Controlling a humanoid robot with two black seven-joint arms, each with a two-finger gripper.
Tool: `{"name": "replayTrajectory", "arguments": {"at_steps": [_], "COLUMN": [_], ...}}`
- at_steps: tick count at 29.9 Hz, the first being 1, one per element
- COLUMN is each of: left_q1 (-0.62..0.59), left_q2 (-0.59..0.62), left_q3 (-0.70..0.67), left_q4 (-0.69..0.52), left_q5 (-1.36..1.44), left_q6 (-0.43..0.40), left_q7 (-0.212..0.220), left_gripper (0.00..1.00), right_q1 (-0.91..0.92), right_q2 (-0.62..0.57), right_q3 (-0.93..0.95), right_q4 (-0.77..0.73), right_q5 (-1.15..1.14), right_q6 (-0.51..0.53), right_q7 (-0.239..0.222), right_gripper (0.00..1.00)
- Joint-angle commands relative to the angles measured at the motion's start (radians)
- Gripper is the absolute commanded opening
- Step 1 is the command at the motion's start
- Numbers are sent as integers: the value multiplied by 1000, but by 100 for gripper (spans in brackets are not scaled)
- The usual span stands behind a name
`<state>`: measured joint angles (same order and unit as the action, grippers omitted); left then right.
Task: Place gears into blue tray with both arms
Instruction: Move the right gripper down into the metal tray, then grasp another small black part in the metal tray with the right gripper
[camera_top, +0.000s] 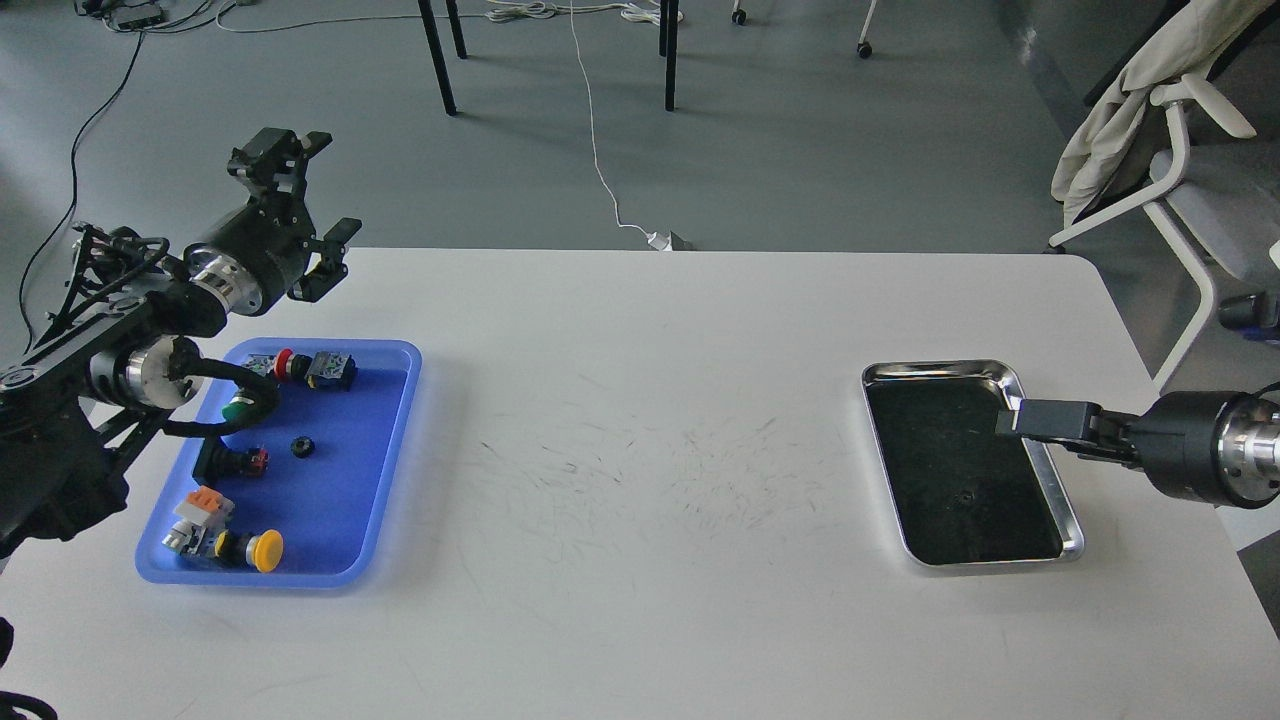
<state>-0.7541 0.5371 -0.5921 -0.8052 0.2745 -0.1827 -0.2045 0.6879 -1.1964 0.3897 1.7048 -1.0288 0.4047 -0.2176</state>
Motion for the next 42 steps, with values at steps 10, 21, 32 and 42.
{"name": "replayTrajectory", "arguments": {"at_steps": [10, 21, 32, 42], "left_q1": [4, 9, 9, 9], "left_q2": [-2, -2, 0, 1], "left_q3": [0, 0, 0, -2], "left_q4": [-2, -2, -2, -3], "left_q5": [0, 0, 0, -1], "left_q6": [8, 8, 8, 6], "left_q7": [-12, -13, -13, -13], "left_gripper": [98, 98, 98, 98], "right_q1": [-1, 120, 239, 289], "right_q2": [127, 261, 331, 353], "right_q3": [-92, -276, -408, -466], "right_q4": [-128, -267, -315, -321], "right_q5": [-159, -166, -163, -162], "right_q6": [11, 11, 11, 13], "right_q7": [1, 1, 1, 7], "right_gripper": [97, 95, 94, 91]}}
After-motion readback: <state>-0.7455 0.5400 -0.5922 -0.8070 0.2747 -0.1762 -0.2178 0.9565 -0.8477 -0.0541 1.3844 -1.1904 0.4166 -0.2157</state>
